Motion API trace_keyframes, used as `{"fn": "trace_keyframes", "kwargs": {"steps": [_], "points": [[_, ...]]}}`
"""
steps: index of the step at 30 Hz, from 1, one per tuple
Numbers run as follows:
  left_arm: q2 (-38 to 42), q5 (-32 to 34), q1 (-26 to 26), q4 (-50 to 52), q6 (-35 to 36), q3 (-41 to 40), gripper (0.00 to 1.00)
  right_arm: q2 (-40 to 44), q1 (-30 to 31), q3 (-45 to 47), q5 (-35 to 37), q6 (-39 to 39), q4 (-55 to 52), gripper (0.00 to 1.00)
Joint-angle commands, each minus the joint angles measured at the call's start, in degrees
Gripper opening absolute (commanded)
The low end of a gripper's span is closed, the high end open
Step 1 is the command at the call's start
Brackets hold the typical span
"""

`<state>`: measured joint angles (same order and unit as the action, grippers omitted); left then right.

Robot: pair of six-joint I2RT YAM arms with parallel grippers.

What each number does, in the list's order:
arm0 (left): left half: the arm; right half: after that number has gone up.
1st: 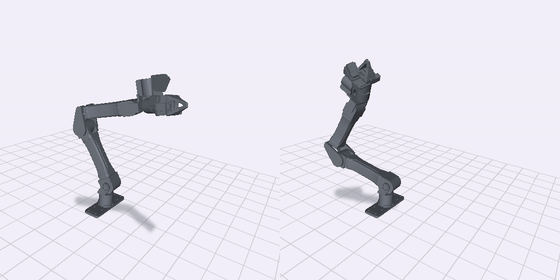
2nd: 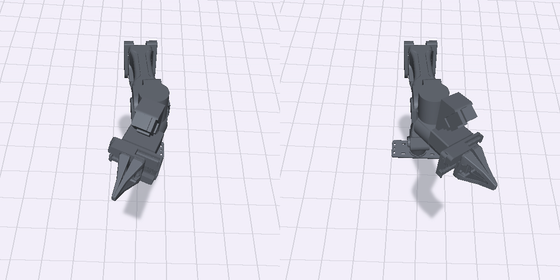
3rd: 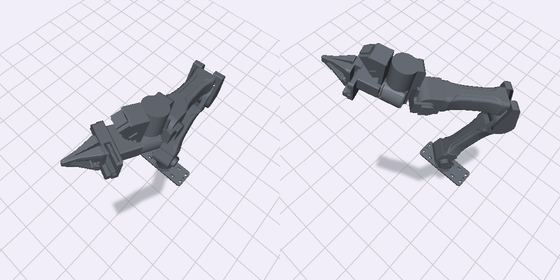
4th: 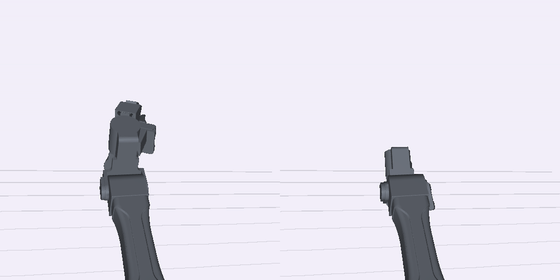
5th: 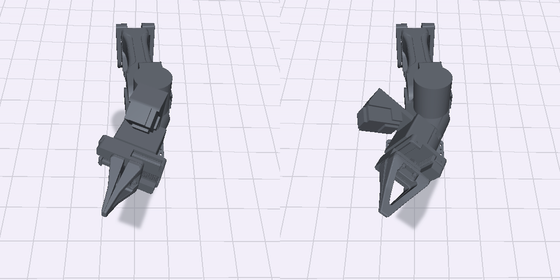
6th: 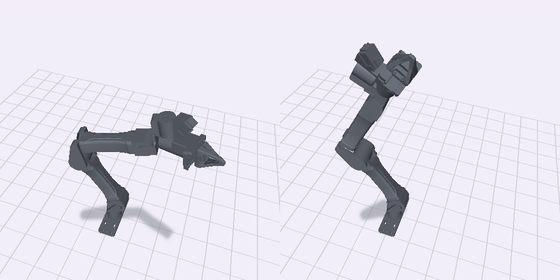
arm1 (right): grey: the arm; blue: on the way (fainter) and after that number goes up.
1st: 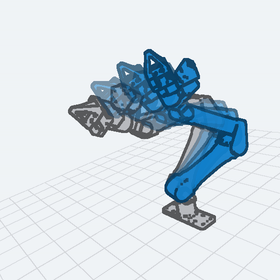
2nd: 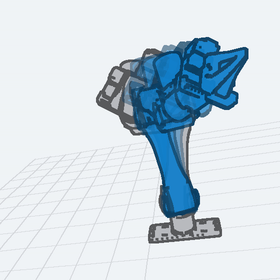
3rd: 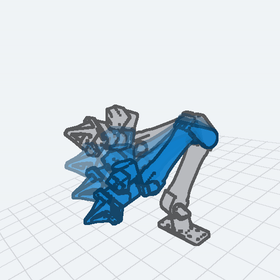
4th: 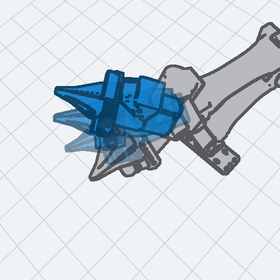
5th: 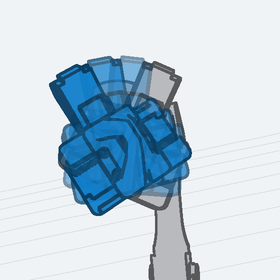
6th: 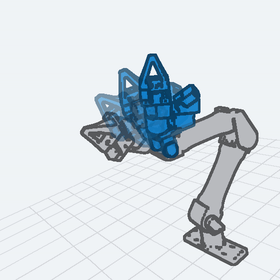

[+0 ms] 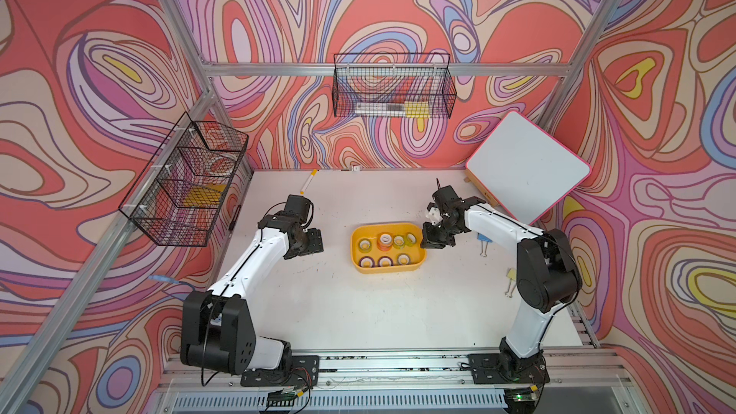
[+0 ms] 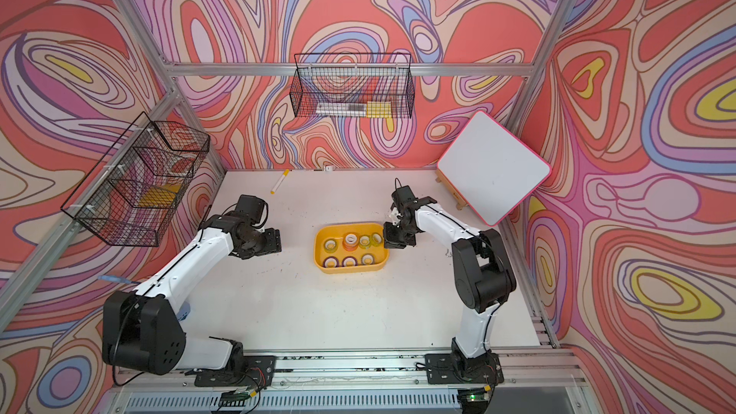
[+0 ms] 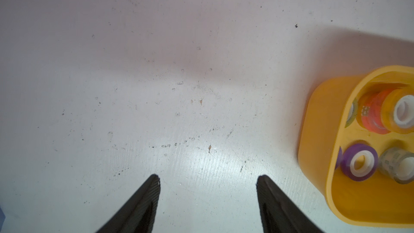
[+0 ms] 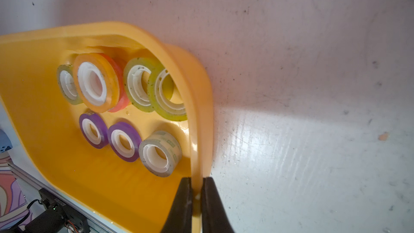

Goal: Put the transparent tape into the storage box
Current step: Move the storage box to the center of the board.

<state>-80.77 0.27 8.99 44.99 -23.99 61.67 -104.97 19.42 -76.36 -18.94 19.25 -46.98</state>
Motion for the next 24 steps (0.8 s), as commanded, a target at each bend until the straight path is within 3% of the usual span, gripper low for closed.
{"fn": "trace_keyframes", "kwargs": {"steps": [1,6,9,13,18,22,24], "points": [[0.35,1.29,-0.4,0.36,0.17,-0.32,0.73,2.62,-0.35,0.11,-0.64,-1.23,-0.35,0.26],[1.42,2.11,-0.42,0.18,0.62,0.33,0.89,6.37,-0.43,-1.1,1.13,-1.13,-1.36,0.54],[2.32,3.23,-0.38,-0.12,1.02,0.81,0.99,9.78,-0.61,-1.43,2.29,-2.27,-0.84,0.62],[3.62,5.41,-0.38,-2.8,1.89,0.46,0.99,14.83,-1.22,1.08,5.36,-5.01,5.13,0.79],[6.1,9.35,-0.38,-9.75,2.74,-3.16,0.99,20.34,-6.81,9.89,5.93,-5.91,19.43,0.88],[11.15,12.57,-0.29,-20.48,6.3,-11.13,0.99,23.98,-12.27,16.92,7.67,-7.94,29.55,0.98],[14.7,13.73,-0.35,-27.96,8.93,-16.62,0.99,26.52,-15.08,22.35,8.73,-8.64,32.03,0.98]]}}
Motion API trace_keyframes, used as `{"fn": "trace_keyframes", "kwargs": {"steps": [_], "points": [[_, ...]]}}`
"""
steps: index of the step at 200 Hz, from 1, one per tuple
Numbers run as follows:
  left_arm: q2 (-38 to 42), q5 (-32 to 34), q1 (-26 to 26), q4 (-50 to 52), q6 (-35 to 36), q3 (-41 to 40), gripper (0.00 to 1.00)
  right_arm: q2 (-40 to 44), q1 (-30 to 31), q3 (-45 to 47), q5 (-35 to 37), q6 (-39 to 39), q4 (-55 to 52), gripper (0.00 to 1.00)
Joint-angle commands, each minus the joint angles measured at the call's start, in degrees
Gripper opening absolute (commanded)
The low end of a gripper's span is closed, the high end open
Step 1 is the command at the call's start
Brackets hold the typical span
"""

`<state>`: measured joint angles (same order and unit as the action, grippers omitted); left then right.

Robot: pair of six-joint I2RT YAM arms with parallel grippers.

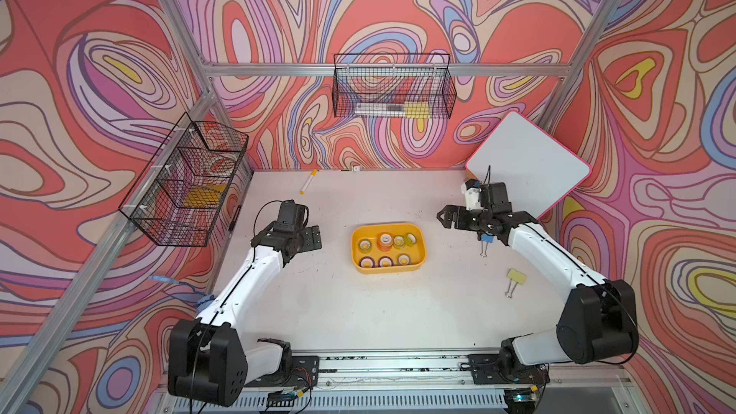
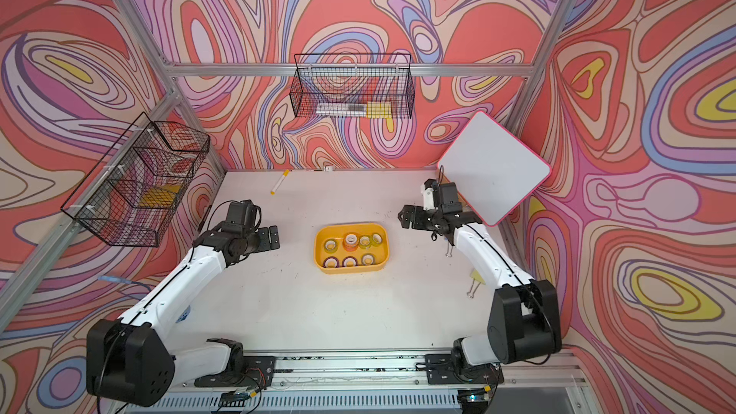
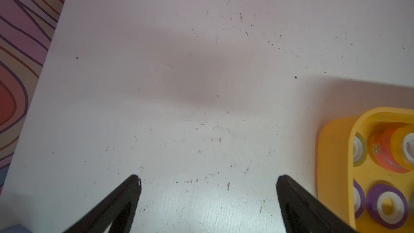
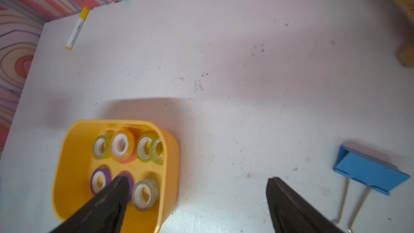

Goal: Put the transparent tape into the storage box
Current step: Move the storage box to the center of the board, then reset both arms

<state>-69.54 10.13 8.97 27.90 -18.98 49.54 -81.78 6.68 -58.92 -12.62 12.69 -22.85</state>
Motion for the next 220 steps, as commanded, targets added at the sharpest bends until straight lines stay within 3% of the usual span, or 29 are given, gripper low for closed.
{"fn": "trace_keyframes", "kwargs": {"steps": [1,29,61,129,168,209,220], "points": [[4.8,4.17,-0.34,-14.7,5.49,-7.19,0.99,3.97,-3.75,7.23,2.85,-3.17,14.85,0.98],[7.37,8.45,-0.49,-25.6,8.43,-14.67,0.99,6.83,-11.29,17.56,1.32,-3.42,30.69,0.98],[3.65,9.16,-2.36,-35.21,7.91,-18.49,0.99,5.92,-12.63,26.04,5.46,-8.59,44.37,0.98],[-7.94,4.52,-2.56,-60.79,15.19,-25.35,0.99,-5.89,-12.92,33.15,6.64,-7.22,69.37,0.98],[-9.82,1.72,-2.9,-69.52,20.43,-27.45,0.99,-11.18,-12.92,33.67,5.91,-7.21,76.76,0.98],[-19.62,2.95,-3.56,-88.91,20.77,-32.12,0.99,-11.59,-12.85,34.63,4.34,-7.94,78.96,0.98],[-18.85,2.14,-3.52,-87.94,20.58,-32.46,0.99,-12.6,-12.83,35.73,4.21,-8.11,81.84,0.98]]}}
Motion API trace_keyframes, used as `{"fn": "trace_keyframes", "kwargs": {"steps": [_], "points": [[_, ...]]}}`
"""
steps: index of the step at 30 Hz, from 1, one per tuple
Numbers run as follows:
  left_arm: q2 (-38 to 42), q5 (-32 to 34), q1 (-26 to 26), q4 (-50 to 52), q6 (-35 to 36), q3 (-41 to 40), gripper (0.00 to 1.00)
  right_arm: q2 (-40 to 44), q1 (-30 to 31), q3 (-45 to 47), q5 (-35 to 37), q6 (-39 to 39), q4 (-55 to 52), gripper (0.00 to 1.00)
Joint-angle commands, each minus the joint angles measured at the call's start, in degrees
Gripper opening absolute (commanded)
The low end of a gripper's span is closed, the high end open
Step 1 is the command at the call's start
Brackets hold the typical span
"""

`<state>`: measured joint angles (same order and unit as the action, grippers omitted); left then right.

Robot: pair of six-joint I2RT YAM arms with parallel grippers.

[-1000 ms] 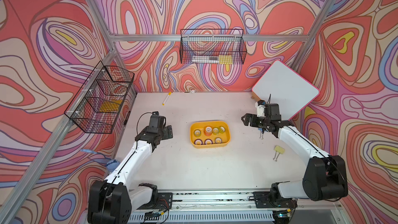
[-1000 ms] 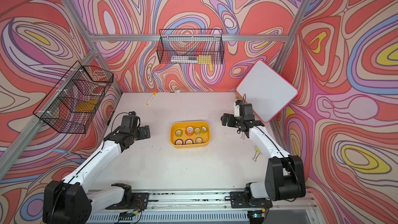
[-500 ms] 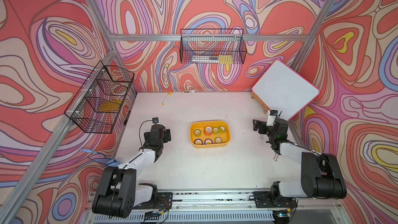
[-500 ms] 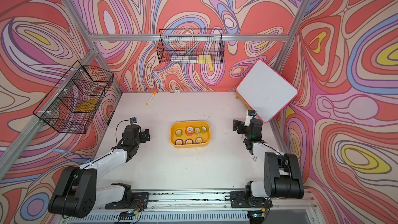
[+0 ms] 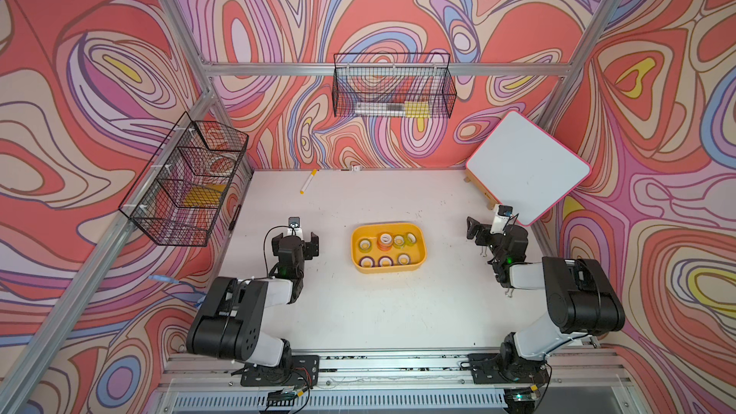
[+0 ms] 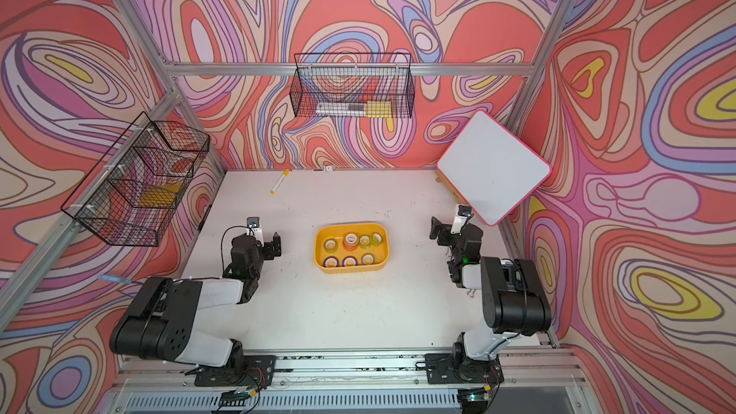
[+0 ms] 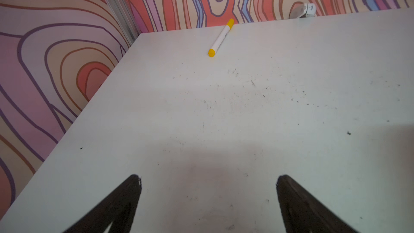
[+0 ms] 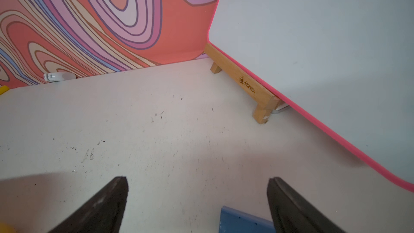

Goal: Put the transparent tape into the storage box
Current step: Reset both arms

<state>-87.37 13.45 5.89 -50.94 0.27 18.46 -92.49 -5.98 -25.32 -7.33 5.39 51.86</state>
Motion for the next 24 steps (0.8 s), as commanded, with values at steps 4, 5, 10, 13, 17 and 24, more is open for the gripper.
{"fn": "trace_keyframes", "kwargs": {"steps": [4,5,10,13,17,24], "points": [[-1.55,0.62,-0.44,-9.2,1.09,-0.85,0.99,-4.69,-0.09,4.51,0.26,0.22,14.24,0.98],[-1.57,1.46,-0.44,-8.35,0.65,-0.49,0.99,-3.71,-0.09,4.67,1.64,0.26,12.76,0.98],[-1.48,2.13,-0.62,-5.42,-0.04,0.99,0.99,-4.6,-0.09,3.71,0.74,0.06,12.69,0.98],[-1.22,2.02,-0.7,-4.25,-0.12,1.41,0.99,-4.52,-0.02,2.93,0.38,-0.27,10.95,0.98],[-1.31,2.05,-0.72,-4.23,-0.11,1.47,0.99,-4.58,1.21,0.3,-0.06,-2.14,6.1,0.98],[-1.31,2.02,-0.71,-4.32,-0.12,1.4,0.99,-4.46,1.32,0.18,-0.06,-2.37,5.71,0.98]]}}
